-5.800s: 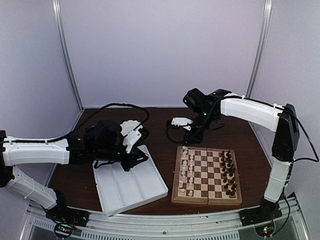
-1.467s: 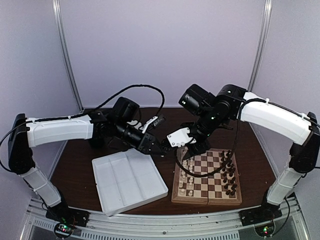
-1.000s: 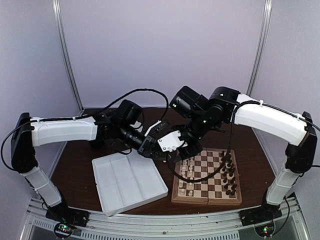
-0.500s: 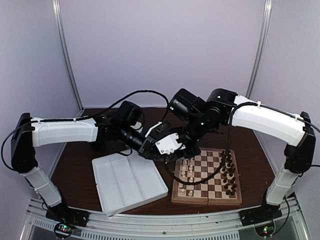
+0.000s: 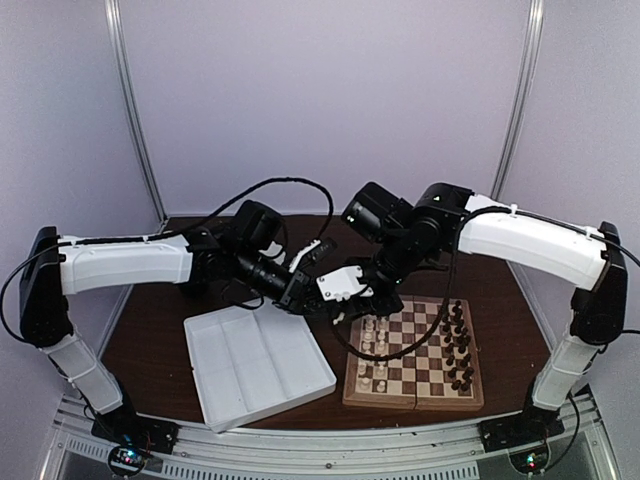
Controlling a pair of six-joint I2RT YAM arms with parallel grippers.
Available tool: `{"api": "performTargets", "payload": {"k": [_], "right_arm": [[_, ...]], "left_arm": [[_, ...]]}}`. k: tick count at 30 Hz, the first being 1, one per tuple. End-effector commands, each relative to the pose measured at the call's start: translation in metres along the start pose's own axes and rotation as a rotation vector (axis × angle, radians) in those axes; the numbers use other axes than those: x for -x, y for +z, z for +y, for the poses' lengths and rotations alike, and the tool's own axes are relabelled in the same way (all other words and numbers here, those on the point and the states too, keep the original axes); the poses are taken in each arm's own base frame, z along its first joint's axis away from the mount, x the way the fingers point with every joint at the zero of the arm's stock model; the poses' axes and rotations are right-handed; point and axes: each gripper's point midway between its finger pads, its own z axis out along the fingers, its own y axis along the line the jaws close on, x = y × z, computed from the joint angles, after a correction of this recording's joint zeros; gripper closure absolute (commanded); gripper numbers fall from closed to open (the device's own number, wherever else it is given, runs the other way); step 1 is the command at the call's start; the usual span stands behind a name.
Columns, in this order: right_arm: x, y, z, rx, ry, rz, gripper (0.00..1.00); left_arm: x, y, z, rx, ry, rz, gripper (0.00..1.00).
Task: Set up the chess pieces on the board
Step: Pass from the left arm to the right, then pass from the right arm to the left
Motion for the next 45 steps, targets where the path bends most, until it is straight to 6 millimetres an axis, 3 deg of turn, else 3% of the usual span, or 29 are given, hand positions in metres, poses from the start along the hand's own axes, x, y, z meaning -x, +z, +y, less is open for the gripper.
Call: {"api": "performTargets", "payload": {"k": [1,12,19,22,28,33,45], "right_arm": [[-0.005,-0.020,-0.008,-0.002,0.138,-0.104,0.86],[-0.028,-0.049,-0.026,0.092,0.467,-0.340,0.87],[-0.040,-0.057,-0.033,0.156,0.669,-0.486,0.87],[-0.045,-0.064,-0.038,0.160,0.745,-0.557,0.87],[-0.051,-0.076,-0.045,0.130,0.800,-0.649,0.86],[-0.058,-0.075,-0.046,0.114,0.825,-0.673,0.86],[-0.073,-0.086,-0.054,0.071,0.867,-0.711,0.85]], "left_arm": [[0.019,-0.020,-0.011,0.066,0.122,-0.097,0.70],[0.037,-0.034,-0.004,0.206,0.270,-0.212,0.68],[0.049,-0.032,-0.018,0.383,0.566,-0.315,0.68],[0.061,-0.034,-0.021,0.401,0.600,-0.393,0.67],[0.086,-0.029,-0.033,0.357,0.626,-0.482,0.65],[0.093,-0.014,-0.042,0.275,0.621,-0.471,0.64],[0.104,0.001,-0.054,0.179,0.620,-0.475,0.59]]}}
